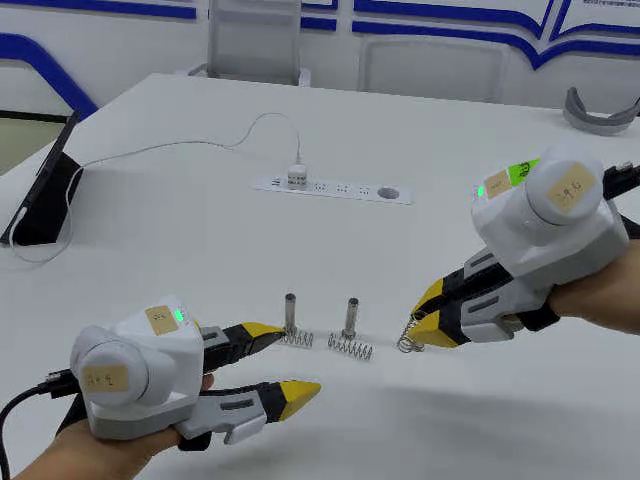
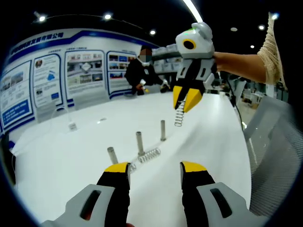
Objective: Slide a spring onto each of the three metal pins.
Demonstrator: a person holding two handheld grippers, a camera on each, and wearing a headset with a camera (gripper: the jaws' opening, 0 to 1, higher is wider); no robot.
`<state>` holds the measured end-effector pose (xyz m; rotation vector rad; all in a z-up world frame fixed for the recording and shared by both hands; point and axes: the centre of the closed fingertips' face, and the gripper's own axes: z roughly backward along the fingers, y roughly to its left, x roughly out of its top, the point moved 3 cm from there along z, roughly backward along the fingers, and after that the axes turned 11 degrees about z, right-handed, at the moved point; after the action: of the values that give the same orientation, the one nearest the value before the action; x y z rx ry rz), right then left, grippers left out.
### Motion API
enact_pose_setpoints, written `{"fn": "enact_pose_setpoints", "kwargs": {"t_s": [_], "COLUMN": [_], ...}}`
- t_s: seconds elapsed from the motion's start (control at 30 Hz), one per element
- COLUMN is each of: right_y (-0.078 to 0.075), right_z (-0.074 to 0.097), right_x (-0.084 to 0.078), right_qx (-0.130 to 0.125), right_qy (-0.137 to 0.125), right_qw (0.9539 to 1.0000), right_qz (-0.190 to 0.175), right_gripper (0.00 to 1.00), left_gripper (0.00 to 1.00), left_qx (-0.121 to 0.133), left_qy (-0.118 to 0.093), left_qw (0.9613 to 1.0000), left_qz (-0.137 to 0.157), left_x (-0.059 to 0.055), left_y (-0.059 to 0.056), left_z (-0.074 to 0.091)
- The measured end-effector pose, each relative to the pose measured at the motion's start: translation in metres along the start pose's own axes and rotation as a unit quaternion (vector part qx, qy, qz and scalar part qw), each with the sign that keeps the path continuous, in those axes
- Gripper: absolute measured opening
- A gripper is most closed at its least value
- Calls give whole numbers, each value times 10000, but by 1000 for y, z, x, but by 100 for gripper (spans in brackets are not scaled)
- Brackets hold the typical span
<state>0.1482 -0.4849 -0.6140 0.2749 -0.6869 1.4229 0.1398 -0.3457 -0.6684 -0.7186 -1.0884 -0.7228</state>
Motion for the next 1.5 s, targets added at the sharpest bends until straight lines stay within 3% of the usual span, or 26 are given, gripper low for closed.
{"fn": "enact_pose_setpoints", "kwargs": {"t_s": [0.53,0.8,1.5], "right_y": [-28,-42,-50], "right_z": [14,11,-7], "right_x": [-8,-19,-31], "right_qx": [-319,-422,-257], "right_qy": [142,392,668], "right_qw": [9992,9979,9963], "right_qz": [-185,-304,-471], "right_gripper": [12,12,12], "left_gripper": [55,59,62], "left_qx": [332,379,457], "left_qy": [-24,-6,-9], "left_qw": [9992,9989,9983], "left_qz": [208,273,359], "left_x": [-7,-12,-17], "left_y": [16,18,21], "left_z": [13,15,20]}}
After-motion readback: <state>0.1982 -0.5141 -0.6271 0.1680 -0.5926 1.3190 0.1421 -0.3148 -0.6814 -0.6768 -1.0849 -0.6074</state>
